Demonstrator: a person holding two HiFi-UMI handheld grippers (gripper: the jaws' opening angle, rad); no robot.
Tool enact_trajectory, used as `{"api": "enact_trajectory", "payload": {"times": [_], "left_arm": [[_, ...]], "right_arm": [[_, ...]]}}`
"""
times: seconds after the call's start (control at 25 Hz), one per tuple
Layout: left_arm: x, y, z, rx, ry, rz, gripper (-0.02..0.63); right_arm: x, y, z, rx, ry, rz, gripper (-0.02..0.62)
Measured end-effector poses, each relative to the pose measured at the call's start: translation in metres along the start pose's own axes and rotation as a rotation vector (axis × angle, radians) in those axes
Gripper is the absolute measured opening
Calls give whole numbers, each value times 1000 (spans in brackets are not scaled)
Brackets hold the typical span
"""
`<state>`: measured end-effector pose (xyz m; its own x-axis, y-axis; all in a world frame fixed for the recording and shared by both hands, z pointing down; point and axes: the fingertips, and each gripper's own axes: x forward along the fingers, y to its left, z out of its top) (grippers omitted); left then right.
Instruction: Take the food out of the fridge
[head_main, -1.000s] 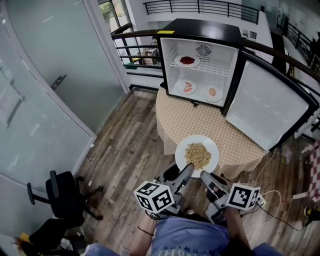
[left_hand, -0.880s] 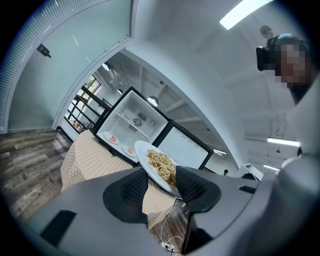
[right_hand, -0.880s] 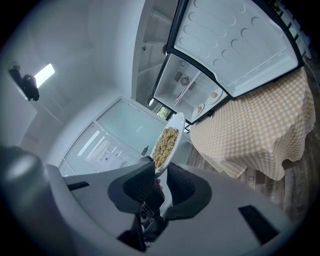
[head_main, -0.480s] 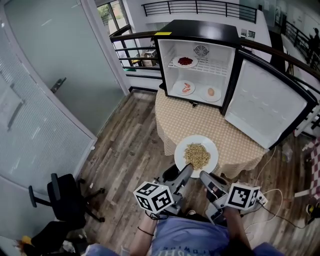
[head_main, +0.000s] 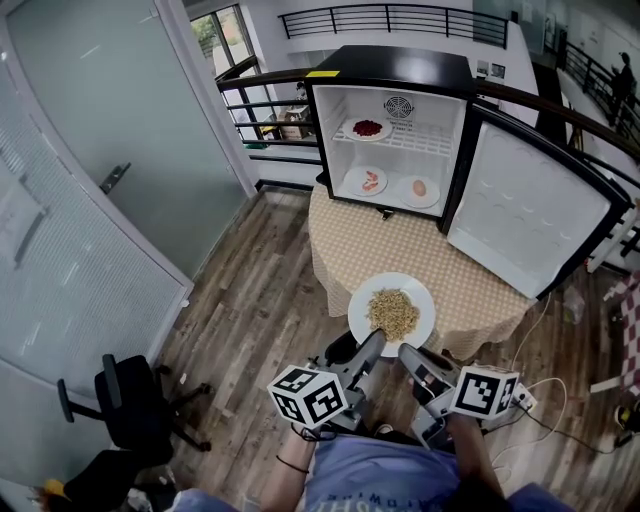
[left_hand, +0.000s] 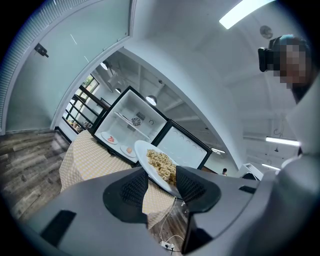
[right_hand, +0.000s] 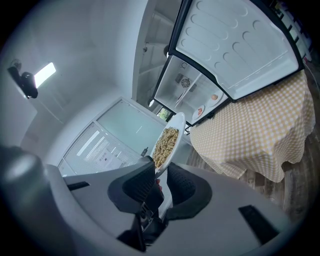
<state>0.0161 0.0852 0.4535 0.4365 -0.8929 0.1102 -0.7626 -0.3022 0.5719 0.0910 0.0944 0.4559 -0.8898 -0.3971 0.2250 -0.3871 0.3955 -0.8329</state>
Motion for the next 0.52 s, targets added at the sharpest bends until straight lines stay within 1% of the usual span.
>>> {"api": "enact_trajectory", "payload": {"times": [0.52], "left_arm": [[3, -1, 1, 7, 8, -10, 184]], "right_arm": [[0, -1, 3, -14, -6, -7, 81]]}}
